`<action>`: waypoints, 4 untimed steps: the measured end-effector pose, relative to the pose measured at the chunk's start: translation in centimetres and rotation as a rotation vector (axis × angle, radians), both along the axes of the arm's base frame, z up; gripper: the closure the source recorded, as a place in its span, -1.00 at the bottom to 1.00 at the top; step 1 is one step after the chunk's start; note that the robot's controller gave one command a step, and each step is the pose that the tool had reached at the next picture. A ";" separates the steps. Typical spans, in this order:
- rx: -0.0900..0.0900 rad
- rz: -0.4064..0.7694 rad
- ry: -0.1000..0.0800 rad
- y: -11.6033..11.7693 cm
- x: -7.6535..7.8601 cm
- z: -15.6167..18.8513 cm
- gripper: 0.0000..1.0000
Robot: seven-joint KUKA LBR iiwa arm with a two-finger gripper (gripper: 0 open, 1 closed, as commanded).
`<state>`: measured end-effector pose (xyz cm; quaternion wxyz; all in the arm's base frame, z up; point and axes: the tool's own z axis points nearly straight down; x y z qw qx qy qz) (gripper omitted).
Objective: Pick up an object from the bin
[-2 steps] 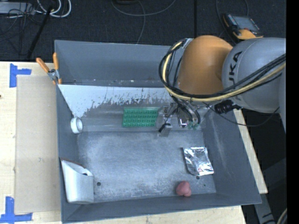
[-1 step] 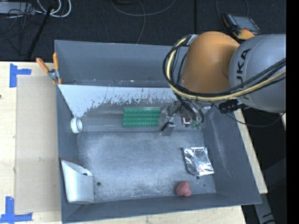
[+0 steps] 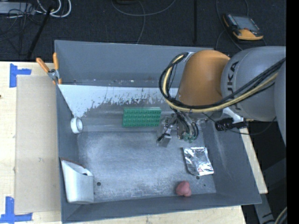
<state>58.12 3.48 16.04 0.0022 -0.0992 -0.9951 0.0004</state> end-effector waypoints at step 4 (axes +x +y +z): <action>-0.004 -0.209 -0.002 -13.3 -6.8 0.9 1.00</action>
Offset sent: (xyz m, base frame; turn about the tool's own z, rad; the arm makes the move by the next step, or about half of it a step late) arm -0.0185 0.0079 0.0303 0.0013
